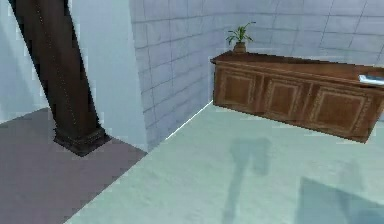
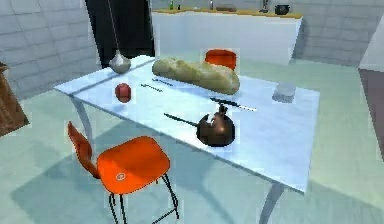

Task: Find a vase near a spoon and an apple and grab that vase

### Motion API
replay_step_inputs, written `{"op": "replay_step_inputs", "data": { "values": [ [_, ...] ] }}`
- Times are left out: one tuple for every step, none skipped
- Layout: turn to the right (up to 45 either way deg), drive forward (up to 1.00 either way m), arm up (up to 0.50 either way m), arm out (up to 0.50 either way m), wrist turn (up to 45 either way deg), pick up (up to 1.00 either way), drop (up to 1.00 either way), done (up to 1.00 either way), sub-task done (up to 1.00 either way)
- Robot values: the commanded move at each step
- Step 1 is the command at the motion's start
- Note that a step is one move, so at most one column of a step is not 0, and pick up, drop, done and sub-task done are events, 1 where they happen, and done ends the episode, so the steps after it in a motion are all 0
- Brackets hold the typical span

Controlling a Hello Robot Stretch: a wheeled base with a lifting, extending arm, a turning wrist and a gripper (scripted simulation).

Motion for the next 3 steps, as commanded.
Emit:
{"op": "replay_step_inputs", "data": {
  "values": [
    [0.0,0.3,0.0,0.0,0.0,0.0,0.0,0.0,0.0],
    [30.0,0.0,0.0,0.0,0.0,0.0,0.0,0.0,0.0],
    [0.0,0.95,0.0,0.0,0.0,0.0,0.0,0.0,0.0]
  ]
}}
